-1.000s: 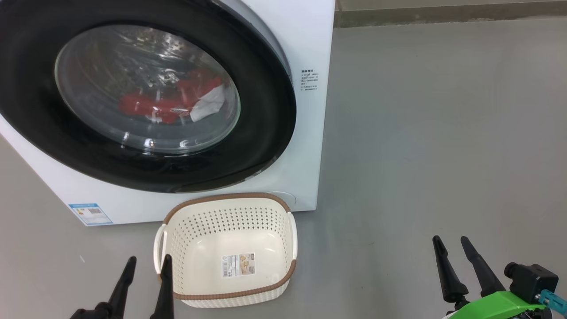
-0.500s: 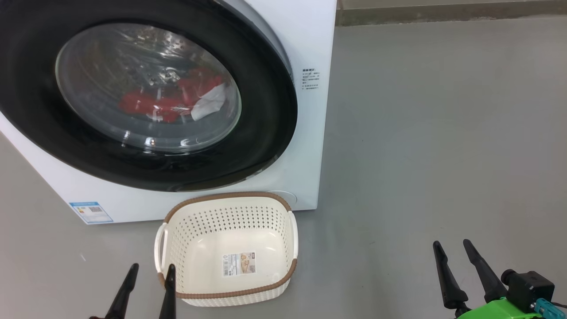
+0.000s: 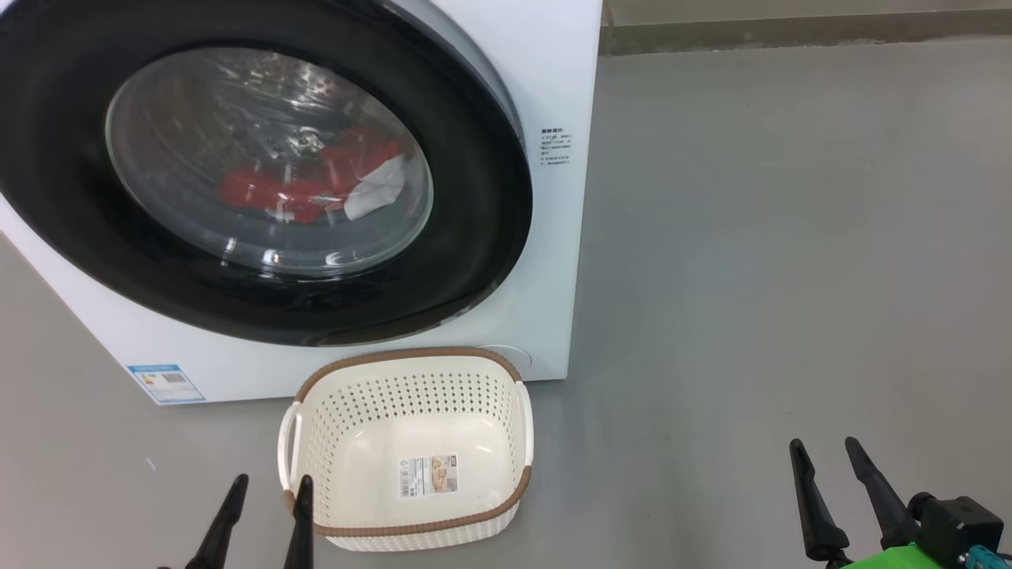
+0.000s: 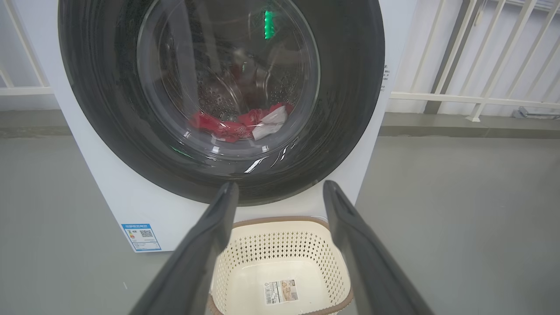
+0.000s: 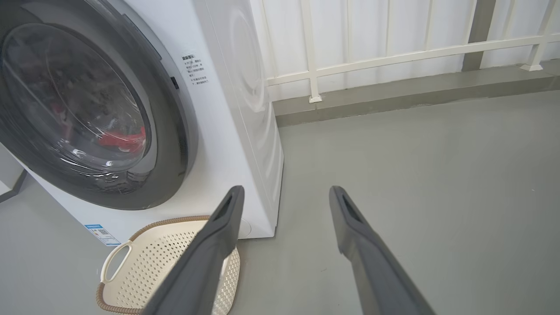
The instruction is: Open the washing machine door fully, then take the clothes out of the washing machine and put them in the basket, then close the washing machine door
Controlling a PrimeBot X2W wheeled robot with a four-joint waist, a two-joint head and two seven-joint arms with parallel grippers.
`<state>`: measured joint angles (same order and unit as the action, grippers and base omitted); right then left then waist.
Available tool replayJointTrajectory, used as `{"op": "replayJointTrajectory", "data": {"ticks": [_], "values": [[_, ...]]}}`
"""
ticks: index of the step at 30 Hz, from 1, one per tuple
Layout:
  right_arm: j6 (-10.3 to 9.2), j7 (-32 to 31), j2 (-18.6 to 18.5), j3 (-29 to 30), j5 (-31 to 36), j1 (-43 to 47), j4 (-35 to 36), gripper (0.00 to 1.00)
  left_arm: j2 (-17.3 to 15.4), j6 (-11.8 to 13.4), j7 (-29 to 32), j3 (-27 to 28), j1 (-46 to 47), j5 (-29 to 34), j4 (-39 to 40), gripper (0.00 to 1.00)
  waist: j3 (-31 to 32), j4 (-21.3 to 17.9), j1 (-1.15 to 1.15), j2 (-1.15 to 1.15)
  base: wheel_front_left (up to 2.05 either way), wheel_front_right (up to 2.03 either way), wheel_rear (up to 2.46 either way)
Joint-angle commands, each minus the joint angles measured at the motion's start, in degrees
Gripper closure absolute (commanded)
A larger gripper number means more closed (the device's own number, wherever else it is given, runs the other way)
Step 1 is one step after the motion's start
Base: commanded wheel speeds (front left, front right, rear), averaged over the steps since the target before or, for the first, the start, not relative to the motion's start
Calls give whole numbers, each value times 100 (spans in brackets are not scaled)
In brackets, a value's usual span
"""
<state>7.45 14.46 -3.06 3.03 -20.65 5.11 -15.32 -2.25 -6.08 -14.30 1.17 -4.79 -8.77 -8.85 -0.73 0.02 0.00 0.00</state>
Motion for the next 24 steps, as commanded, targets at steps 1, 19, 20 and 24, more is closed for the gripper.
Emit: {"op": "replayJointTrajectory", "data": {"ticks": [1, 19, 20, 24], "values": [[3, 53, -51, -96, 97, -35, 130, 0, -64, -13, -70, 198, 62, -84, 99, 0, 3, 4, 0, 0, 0, 0, 0], [3, 54, -4, -214, -48, -301, 248, 100, -63, -34, -70, 174, 168, -142, 84, 0, -128, 26, 0, 0, 0, 0, 0], [3, 54, -2, -225, -123, -390, 270, 100, -63, -33, -70, 166, 178, -149, 90, 0, -138, 30, 0, 0, 0, 0, 0], [3, 54, 4, -329, -397, -901, 322, 100, -63, -22, -70, 130, 236, -181, 122, 0, -211, 59, 0, 0, 0, 0, 0]]}}
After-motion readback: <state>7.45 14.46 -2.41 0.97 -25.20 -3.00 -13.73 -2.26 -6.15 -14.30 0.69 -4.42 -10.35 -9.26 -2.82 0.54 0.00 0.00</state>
